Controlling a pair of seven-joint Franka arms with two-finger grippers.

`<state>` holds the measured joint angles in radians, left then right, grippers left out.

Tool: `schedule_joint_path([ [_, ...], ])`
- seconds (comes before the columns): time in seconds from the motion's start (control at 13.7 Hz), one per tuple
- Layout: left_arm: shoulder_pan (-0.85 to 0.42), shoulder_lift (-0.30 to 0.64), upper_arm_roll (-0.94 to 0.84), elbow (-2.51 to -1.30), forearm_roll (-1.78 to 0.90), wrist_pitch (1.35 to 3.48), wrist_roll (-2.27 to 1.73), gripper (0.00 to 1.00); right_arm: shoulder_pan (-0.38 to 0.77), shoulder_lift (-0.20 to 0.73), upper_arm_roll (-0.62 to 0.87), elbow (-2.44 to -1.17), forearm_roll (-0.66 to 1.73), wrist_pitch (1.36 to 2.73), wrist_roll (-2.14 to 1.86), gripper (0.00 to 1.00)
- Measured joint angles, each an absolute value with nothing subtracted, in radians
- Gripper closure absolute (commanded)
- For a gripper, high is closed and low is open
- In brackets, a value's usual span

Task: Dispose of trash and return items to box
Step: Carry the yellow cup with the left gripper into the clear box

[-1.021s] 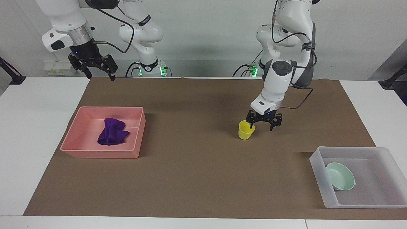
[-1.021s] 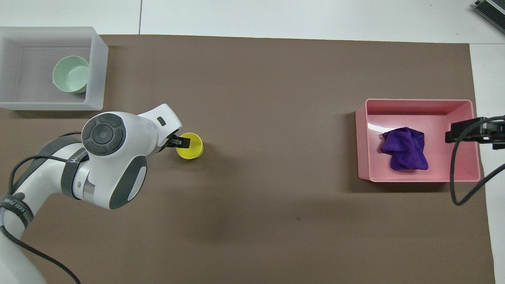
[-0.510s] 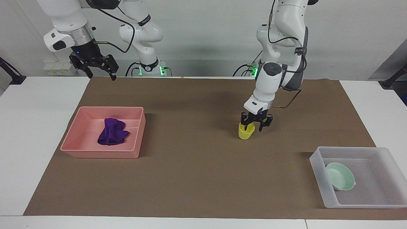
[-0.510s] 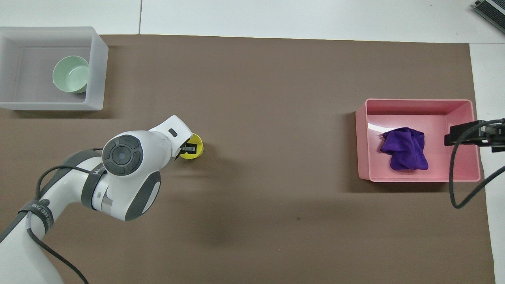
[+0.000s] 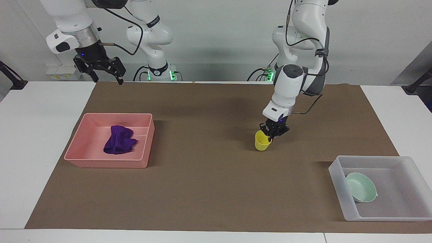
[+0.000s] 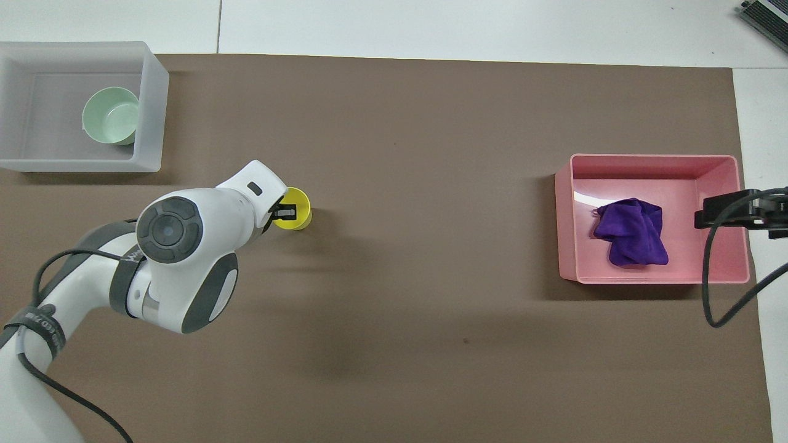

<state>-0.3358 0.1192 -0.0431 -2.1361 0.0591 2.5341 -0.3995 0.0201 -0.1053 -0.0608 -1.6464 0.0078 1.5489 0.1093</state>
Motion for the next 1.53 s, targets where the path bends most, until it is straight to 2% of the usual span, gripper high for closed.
schedule_joint_path([
  [0.29, -0.209, 0.15, -0.036, -1.944, 0.059, 2.427, -0.344, 1.0, 0.02, -0.105, -0.061, -1.647, 0.008, 1.549, 0.109, 0.0],
  [0.51, -0.09, 0.224, -0.035, -1.77, 0.059, 2.382, -0.281, 1.0, 0.02, -0.105, -0.061, -1.647, 0.008, 1.549, 0.109, 0.0],
  [0.95, 0.132, 0.37, -0.036, -1.533, -0.084, 2.294, 0.003, 1.0, 0.02, -0.106, -0.061, -1.647, 0.008, 1.549, 0.109, 0.0],
  [1.31, 0.185, 0.581, -0.037, -1.32, -0.084, 2.293, 0.047, 1.0, 0.02, -0.106, -0.061, -1.647, 0.008, 1.549, 0.109, 0.0],
  [1.53, 0.194, 0.636, -0.038, -1.313, -0.084, 2.326, 0.067, 1.0, 0.02, -0.106, -0.061, -1.647, 0.008, 1.549, 0.109, 0.0],
])
